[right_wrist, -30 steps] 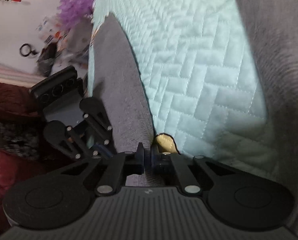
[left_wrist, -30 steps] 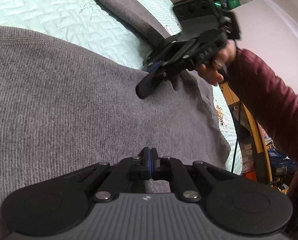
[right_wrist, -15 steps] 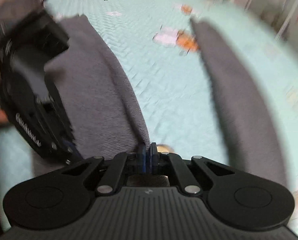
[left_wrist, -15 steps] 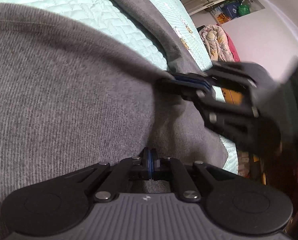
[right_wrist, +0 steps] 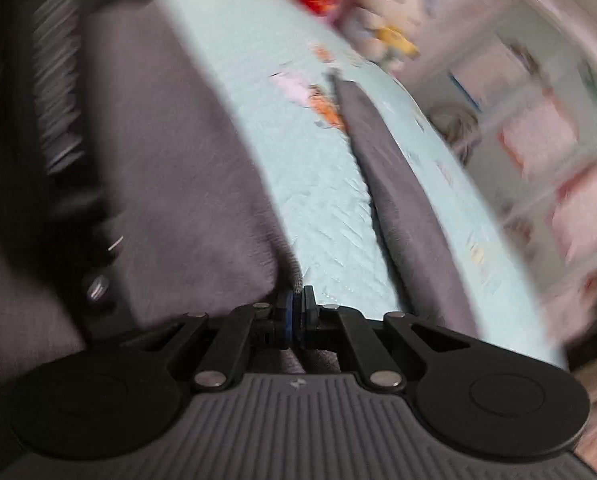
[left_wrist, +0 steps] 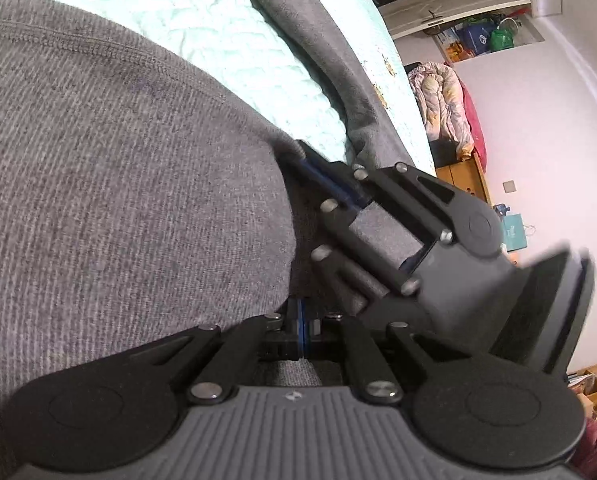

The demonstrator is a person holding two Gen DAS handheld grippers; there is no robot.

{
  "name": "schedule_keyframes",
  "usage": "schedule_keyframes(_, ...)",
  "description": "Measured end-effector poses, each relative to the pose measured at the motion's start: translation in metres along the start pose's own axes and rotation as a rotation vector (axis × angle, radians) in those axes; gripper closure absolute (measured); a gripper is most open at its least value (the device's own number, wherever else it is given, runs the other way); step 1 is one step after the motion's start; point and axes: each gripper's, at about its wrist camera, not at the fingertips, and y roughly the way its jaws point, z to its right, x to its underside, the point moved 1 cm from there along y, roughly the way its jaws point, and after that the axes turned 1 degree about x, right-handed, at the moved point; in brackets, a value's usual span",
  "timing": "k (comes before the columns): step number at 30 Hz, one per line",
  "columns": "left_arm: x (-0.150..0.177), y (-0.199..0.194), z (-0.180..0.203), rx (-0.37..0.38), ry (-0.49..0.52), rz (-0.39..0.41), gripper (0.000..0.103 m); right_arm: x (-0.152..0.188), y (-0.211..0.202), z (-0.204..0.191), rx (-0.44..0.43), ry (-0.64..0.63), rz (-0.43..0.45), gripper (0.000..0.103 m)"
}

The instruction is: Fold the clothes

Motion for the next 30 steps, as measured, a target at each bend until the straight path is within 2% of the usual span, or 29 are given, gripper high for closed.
schedule_keyframes(1, 0.0, 0.001, 0.0, 0.0, 0.0, 0.0, 0.097, 0.001, -0.002, 0.015, -0.029, 0.108, 0.002, 0.089)
schedule_keyframes(3, -0.002, 0.003, 0.001, 0.0, -0.002, -0.001, 0.097, 0.005, -0.014, 0.04, -0.068, 0.294, 0.02, 0.086)
schedule_keyframes(6, -0.003, 0.004, 0.001, 0.001, -0.005, -0.002, 0.097, 0.017, -0.043, 0.065, -0.032, 0.525, 0.05, 0.083)
schedule_keyframes(7, -0.003, 0.004, 0.001, 0.001, -0.004, -0.002, 0.097, 0.022, -0.051, 0.069, -0.058, 0.595, 0.051, 0.082)
schedule_keyframes(9, -0.002, 0.004, 0.001, 0.001, -0.003, -0.002, 0.097, 0.035, -0.059, 0.074, -0.184, 0.736, 0.047, 0.082)
schedule_keyframes(10, -0.002, 0.004, 0.001, 0.001, -0.002, -0.001, 0.097, 0.042, -0.055, 0.075, -0.273, 0.808, 0.028, 0.083)
schedule_keyframes(11, -0.002, 0.004, 0.002, 0.0, 0.001, 0.0, 0.097, 0.05, -0.046, 0.076, -0.324, 0.874, -0.002, 0.084)
schedule_keyframes(12, -0.002, 0.005, 0.002, -0.001, 0.005, 0.0, 0.097, 0.059, -0.032, 0.076, -0.33, 0.932, -0.043, 0.089)
schedule_keyframes(13, -0.002, 0.005, 0.003, -0.002, 0.01, 0.001, 0.097, 0.068, -0.02, 0.08, -0.338, 1.008, -0.058, 0.103)
schedule_keyframes(15, -0.002, 0.004, 0.003, -0.004, 0.012, 0.001, 0.097, 0.091, 0.0, 0.097, -0.357, 1.203, -0.021, 0.103)
schedule_keyframes(16, -0.002, 0.004, 0.002, -0.003, 0.01, -0.001, 0.097, 0.096, 0.005, 0.103, -0.347, 1.259, -0.005, 0.103)
schedule_keyframes(18, -0.002, 0.004, 0.002, 0.0, 0.004, -0.004, 0.097, 0.086, -0.001, 0.102, -0.3, 1.213, 0.011, 0.102)
schedule_keyframes(19, -0.002, 0.005, 0.001, 0.003, 0.001, -0.004, 0.097, 0.085, -0.003, 0.101, -0.302, 1.2, 0.007, 0.097)
schedule_keyframes(21, -0.002, 0.004, 0.001, 0.007, -0.006, -0.004, 0.097, 0.083, -0.008, 0.098, -0.305, 1.174, 0.001, 0.096)
schedule_keyframes(23, -0.003, 0.002, 0.002, 0.014, -0.014, -0.008, 0.099, 0.089, -0.003, 0.105, -0.314, 1.168, -0.034, 0.1)
schedule_keyframes(24, -0.003, 0.0, 0.003, 0.022, -0.02, -0.013, 0.096, 0.089, -0.005, 0.108, -0.321, 1.174, -0.028, 0.096)
schedule_keyframes(25, -0.004, -0.002, 0.005, 0.035, -0.019, -0.016, 0.093, 0.087, -0.008, 0.11, -0.325, 1.177, -0.008, 0.092)
schedule_keyframes(27, -0.007, -0.008, 0.012, 0.059, -0.003, -0.002, 0.069, 0.083, -0.019, 0.114, -0.315, 1.189, 0.064, 0.092)
schedule_keyframes(29, -0.02, -0.011, 0.019, 0.05, 0.008, 0.033, 0.059, 0.089, -0.03, 0.124, -0.265, 1.243, 0.14, 0.092)
schedule_keyframes(30, -0.027, -0.012, 0.023, 0.042, 0.014, 0.052, 0.059, 0.095, -0.03, 0.131, -0.245, 1.277, 0.159, 0.092)
